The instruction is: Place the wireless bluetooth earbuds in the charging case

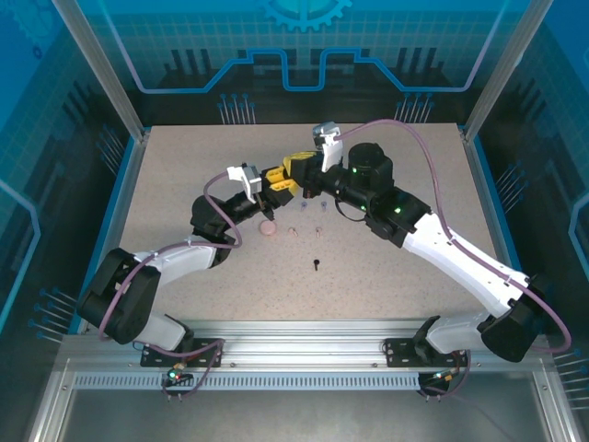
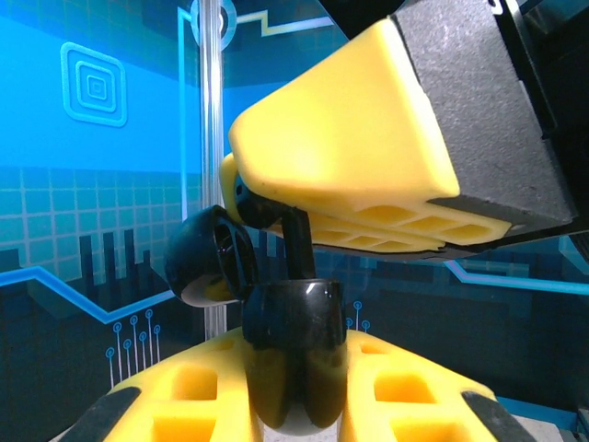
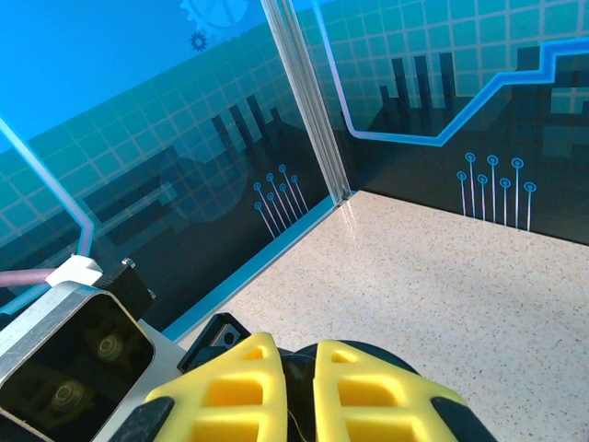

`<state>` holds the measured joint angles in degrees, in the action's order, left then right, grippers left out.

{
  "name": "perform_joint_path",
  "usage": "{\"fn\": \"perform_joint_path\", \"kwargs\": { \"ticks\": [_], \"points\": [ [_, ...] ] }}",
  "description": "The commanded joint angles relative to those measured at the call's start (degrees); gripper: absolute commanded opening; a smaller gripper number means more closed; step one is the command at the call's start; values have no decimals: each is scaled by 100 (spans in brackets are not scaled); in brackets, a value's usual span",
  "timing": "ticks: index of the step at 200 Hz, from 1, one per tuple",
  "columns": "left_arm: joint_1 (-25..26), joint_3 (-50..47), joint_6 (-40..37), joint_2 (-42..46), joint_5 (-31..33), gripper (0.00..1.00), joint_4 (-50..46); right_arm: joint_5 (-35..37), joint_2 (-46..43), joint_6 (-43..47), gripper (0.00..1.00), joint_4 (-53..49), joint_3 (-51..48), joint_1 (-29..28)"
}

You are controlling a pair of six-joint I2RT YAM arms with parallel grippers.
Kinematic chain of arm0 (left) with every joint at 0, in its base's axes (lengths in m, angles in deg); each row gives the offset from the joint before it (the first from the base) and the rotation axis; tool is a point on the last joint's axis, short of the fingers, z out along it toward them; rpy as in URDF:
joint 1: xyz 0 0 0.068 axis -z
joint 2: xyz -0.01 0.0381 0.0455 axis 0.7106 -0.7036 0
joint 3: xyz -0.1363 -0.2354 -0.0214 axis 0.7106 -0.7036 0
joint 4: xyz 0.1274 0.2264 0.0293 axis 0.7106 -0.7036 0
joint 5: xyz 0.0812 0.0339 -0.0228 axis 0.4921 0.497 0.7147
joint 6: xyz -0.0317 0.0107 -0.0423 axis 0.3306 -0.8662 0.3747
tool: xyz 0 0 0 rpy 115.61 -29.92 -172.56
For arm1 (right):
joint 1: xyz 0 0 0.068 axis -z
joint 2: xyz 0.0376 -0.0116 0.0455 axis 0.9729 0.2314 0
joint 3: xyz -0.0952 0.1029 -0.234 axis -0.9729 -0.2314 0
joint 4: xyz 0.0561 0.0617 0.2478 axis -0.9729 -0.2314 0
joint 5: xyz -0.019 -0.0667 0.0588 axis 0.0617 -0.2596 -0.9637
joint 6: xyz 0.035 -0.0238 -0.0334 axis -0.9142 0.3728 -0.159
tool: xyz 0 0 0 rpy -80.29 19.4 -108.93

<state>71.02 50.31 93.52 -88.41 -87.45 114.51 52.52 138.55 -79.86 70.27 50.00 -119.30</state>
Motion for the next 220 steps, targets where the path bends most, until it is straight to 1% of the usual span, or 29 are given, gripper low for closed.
{"fn": "perform_joint_path", "kwargs": {
  "ticks": [1, 54, 84, 110, 123, 132, 143, 156, 171, 185, 203, 220],
  "points": [
    [72, 221, 2, 75, -87, 0, 293, 65, -65, -68, 9, 190, -161, 120],
    [72, 247, -9, 102, 171, 0, 292, -170, -302, -175, 7, 283, -564, 125],
    [71, 296, 2, 69, 239, 0, 294, -123, -490, -185, 7, 261, -795, 110],
    [76, 340, 61, 37, 213, 0, 293, -259, -437, -180, 7, 163, -761, 110],
    [81, 350, 67, 21, 220, 0, 292, -322, -352, -121, 9, 72, -639, 72],
    [89, 342, 70, 1, 221, 0, 292, -331, -285, -83, 14, -59, -511, 49],
    [89, 334, 89, -12, 245, 0, 292, -331, -215, -49, 25, -152, -370, 36],
    [89, 302, 106, -42, 292, 0, 292, -281, -169, -72, 32, -236, -202, 31],
    [89, 250, 66, -82, 341, 0, 297, -158, -103, -49, 43, -495, 150, 39],
    [89, 180, -4, -136, 396, 0, 292, -67, -54, -33, 48, -748, 460, 65],
    [89, 117, -34, -216, 474, 0, 292, 77, -55, -53, 59, -979, 799, 114],
    [85, 64, -58, -296, 561, 0, 292, 213, -134, -176, 66, -1132, 1001, 193]
  ]
}}
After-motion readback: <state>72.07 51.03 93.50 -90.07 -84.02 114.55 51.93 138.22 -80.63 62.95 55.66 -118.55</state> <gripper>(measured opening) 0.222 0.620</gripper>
